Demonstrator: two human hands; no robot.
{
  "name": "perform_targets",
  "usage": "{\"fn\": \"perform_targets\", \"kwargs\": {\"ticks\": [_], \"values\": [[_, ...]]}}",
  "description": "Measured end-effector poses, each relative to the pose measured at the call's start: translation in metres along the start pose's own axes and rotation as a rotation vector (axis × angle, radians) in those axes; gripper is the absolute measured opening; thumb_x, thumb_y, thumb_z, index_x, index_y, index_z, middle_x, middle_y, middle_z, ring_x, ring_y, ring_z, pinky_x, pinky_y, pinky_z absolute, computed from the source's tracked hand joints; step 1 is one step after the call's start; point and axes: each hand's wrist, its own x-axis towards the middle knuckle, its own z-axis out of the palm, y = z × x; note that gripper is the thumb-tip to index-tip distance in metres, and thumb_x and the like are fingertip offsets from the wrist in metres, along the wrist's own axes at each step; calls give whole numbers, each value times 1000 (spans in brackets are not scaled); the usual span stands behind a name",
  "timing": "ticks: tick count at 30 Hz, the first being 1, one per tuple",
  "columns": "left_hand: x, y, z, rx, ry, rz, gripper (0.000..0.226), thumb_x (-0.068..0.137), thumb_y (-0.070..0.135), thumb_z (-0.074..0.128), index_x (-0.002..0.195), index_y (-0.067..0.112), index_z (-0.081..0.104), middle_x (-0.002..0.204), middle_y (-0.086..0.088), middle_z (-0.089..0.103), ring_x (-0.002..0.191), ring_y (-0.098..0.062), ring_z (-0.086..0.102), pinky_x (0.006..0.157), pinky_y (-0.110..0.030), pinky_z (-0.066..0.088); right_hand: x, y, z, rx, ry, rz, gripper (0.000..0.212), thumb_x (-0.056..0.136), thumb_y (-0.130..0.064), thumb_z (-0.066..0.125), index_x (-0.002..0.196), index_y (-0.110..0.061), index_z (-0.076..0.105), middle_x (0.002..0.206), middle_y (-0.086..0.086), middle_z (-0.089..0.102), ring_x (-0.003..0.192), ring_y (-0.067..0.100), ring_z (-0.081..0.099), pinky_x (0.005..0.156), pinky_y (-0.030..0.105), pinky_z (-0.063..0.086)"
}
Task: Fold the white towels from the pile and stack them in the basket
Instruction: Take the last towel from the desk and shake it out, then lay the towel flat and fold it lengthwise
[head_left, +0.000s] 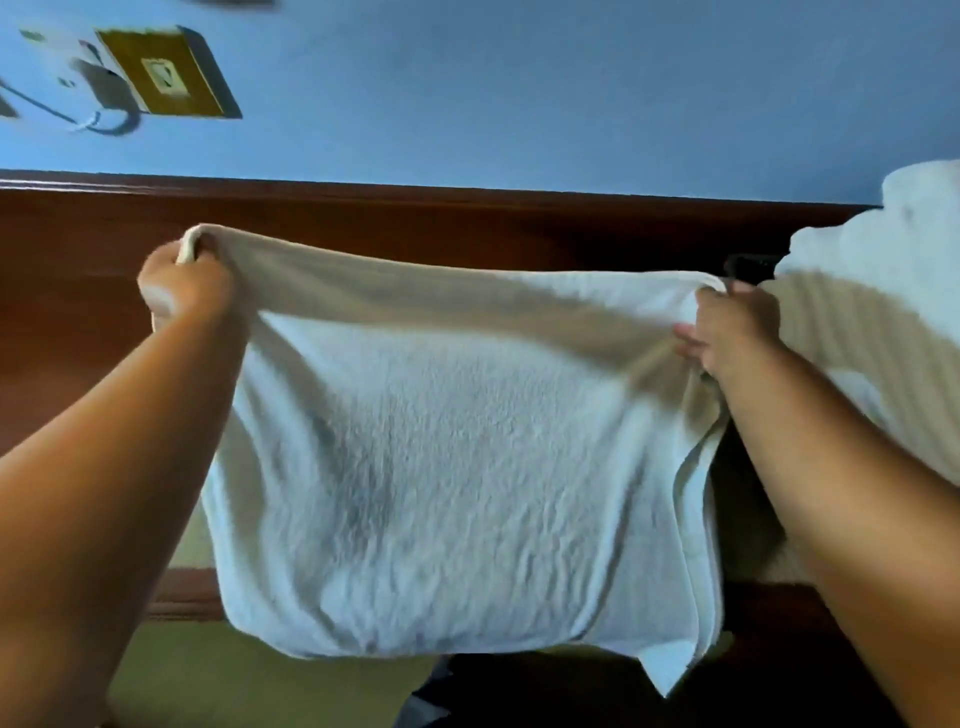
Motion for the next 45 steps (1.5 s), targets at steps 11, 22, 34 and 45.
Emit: {"fn": "perform_targets", "kwargs": {"ticks": [11, 22, 34, 45], "values": [[-35, -139, 60, 890, -595, 424, 67, 96, 33, 65, 154, 18, 33, 168, -10, -7, 147, -30, 33, 114, -34, 33, 65, 125, 96, -1045, -475, -385, 79, 95, -31, 66, 158, -27, 19, 167, 7, -5, 154, 26, 6, 122, 39, 21], [-209, -261, -32, 1038, -1262, 618, 46, 99, 34, 55, 144, 31, 49, 168, -1, 12, 156, -24, 5, 121, -50, 21, -42, 269, -28, -1139, -311, -172, 65, 92, -29, 62, 152, -23, 37, 163, 14, 17, 147, 34, 26, 114, 47, 32], [-320, -269, 11, 1381, -1682, 993, 52, 101, 33, 50, 151, 34, 37, 169, -3, -1, 155, -26, 2, 119, -48, 25, -74, 318, -160, -952, 12, 93, 68, 80, -30, 73, 138, -1, 54, 135, 27, 47, 119, 49, 48, 100, 50, 41], [-420, -284, 14, 1524, -1641, 907, 57, 98, 38, 54, 151, 37, 33, 168, 0, -4, 154, -26, -2, 115, -51, 31, -21, 307, -188, -1060, -206, 71, 23, 98, -32, 57, 103, -11, 66, 120, 14, 60, 115, 37, 51, 95, 40, 40]]}}
